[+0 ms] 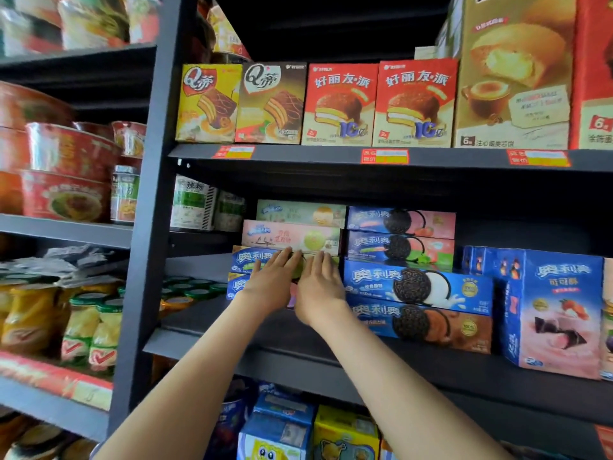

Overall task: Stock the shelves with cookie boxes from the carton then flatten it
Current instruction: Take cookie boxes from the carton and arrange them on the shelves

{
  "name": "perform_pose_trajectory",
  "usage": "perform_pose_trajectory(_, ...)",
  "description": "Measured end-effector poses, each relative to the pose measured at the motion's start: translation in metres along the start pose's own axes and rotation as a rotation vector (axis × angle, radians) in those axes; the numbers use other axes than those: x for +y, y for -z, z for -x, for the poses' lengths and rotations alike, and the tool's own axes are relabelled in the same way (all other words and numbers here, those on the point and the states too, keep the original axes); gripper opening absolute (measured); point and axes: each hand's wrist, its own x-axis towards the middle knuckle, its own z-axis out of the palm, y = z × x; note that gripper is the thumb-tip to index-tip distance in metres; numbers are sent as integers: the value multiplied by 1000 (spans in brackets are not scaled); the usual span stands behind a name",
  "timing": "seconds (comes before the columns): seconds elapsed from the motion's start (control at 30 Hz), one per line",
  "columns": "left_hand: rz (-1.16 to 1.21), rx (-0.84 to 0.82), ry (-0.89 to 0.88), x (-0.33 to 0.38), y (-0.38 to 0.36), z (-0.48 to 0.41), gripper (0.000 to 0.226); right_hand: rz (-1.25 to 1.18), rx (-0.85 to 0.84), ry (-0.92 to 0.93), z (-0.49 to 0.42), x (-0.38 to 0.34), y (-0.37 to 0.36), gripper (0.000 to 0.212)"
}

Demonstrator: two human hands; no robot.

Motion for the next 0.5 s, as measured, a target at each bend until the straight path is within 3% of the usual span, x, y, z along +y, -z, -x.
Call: perform_pose_trajectory(0.5,66,41,-60,-7,-3,-4,77,-39,57,11,-4,1,-8,70)
